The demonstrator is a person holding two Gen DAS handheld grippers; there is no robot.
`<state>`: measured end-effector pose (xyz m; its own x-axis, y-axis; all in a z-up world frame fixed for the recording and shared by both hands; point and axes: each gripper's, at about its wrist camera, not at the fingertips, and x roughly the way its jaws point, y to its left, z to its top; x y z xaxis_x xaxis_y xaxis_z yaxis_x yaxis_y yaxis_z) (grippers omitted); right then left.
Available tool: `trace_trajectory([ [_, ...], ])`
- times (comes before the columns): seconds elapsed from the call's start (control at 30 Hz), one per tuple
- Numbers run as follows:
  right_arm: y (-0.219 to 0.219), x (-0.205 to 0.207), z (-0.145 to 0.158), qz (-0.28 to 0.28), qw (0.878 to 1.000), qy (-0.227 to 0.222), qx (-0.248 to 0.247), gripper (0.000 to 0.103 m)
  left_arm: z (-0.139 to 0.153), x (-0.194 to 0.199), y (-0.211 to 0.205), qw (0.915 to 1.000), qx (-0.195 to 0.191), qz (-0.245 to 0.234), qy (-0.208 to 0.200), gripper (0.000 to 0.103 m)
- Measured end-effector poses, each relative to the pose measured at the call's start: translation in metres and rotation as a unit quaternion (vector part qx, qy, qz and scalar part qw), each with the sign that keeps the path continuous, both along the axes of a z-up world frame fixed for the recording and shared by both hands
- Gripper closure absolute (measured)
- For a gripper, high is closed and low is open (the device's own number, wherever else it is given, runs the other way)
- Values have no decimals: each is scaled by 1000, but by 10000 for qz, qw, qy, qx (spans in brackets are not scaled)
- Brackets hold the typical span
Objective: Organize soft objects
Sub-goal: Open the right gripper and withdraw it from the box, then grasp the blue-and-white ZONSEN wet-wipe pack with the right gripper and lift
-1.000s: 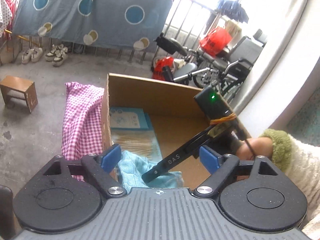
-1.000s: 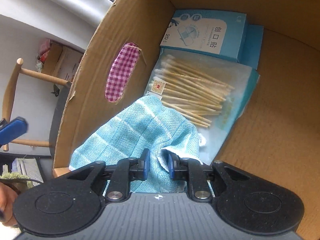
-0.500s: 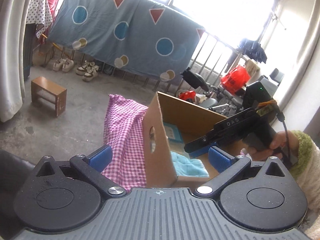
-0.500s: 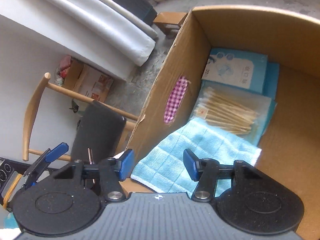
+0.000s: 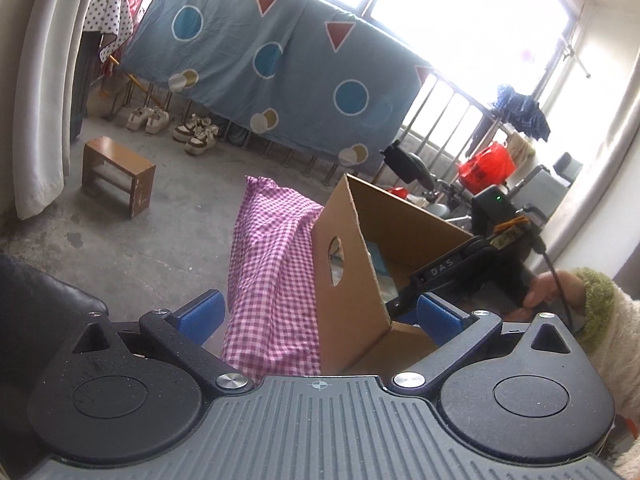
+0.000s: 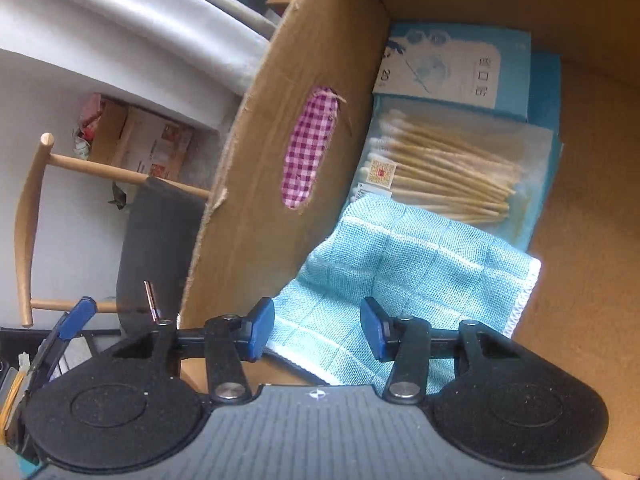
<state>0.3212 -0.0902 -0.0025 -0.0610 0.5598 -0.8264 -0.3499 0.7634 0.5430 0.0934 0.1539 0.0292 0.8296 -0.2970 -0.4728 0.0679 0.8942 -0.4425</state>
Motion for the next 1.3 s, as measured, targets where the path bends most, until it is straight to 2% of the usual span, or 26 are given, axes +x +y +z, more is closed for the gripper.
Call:
trace_trajectory([
  [0.07,-14,-7,18,-155,9994,-240,200,47,1,-2,-5,9999,162,-5,26,0],
  [0.17,-39,-27,49,-387,9957,-664,521,46,3,-6,-12,9993,355,-81,70,0],
  [0.33,-93,-70,92,-879,9803,-1264,1235,40,7,-19,-22,9990,332,-305,-32,0],
  [0.43,-122,-102,101,-1173,9683,-1453,1660,33,11,-28,-30,9982,411,-424,-134,0],
  [0.53,-139,-133,89,-1433,9598,-1553,1845,27,9,-32,-43,9960,456,-761,-63,0],
  [0.73,-124,-172,25,-1724,9655,-1483,1271,27,-23,-28,-87,9833,1071,-1391,488,0],
  [0.8,-111,-176,11,-1709,9686,-1573,884,28,-36,-22,-97,9777,1180,-1583,717,2],
  [0.97,-87,-176,-5,-1476,9694,-1960,21,30,-59,-14,-111,9665,1347,-1829,1192,7],
  [1.07,-79,-171,-14,-1347,9731,-1864,-138,31,-63,-14,-115,9638,1335,-1940,1246,11],
  [1.17,-73,-166,-22,-1277,9746,-1821,-268,32,-66,-11,-121,9608,1366,-2006,1342,20],
  [1.3,-69,-159,-28,-1221,9771,-1724,-260,32,-73,-7,-130,9564,1397,-2095,1480,21],
])
